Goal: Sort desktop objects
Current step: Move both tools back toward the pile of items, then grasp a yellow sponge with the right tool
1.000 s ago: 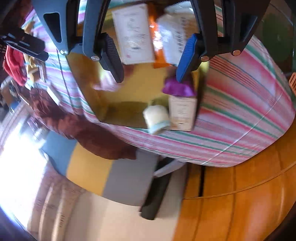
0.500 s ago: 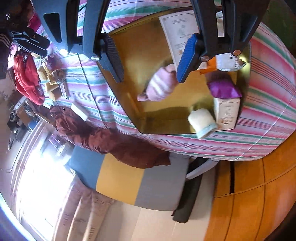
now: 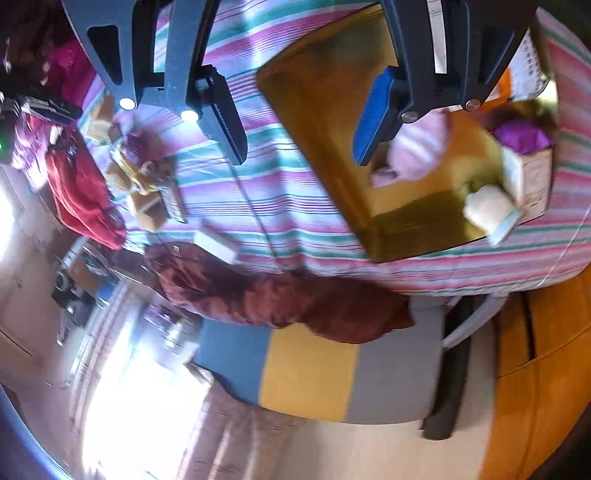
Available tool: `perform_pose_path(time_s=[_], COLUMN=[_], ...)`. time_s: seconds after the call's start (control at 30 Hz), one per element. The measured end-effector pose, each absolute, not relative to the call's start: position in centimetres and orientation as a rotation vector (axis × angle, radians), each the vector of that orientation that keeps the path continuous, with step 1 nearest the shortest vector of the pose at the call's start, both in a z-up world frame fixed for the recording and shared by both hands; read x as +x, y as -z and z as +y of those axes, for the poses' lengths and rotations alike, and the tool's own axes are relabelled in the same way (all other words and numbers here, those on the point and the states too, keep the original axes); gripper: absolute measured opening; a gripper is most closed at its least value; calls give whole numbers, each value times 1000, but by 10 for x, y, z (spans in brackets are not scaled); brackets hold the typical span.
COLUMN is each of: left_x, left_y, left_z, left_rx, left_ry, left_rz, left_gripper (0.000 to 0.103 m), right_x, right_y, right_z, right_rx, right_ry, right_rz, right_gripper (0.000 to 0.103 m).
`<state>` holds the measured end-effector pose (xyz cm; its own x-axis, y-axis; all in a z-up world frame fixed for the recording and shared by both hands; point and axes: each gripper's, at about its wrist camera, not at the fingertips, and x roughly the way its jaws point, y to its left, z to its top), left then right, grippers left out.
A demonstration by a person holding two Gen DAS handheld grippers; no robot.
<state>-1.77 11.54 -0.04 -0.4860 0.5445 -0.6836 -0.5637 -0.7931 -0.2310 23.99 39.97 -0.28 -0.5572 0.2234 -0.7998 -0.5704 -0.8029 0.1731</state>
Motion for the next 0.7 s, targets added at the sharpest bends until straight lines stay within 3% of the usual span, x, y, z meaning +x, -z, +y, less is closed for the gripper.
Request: perform_pose_path(time_s=[0.47,0.53,0.7], left_x=[18,27,48], left_y=[19,25,37], left_z=[213,224,254], left_rx=[-1049,-1053,-1036], left_ry=[-1940,-1896,-1799], left_rz=[230,262,357], left_gripper=[61,61,61], right_x=[211,210,211], right_y=[47,50,51], right_z=[429,430,431], right_rx=[-1335,-1333,-1341], right_ry=[-2288,-2278,-2309], right_rz=[433,404,343], right_gripper=[87,71,62])
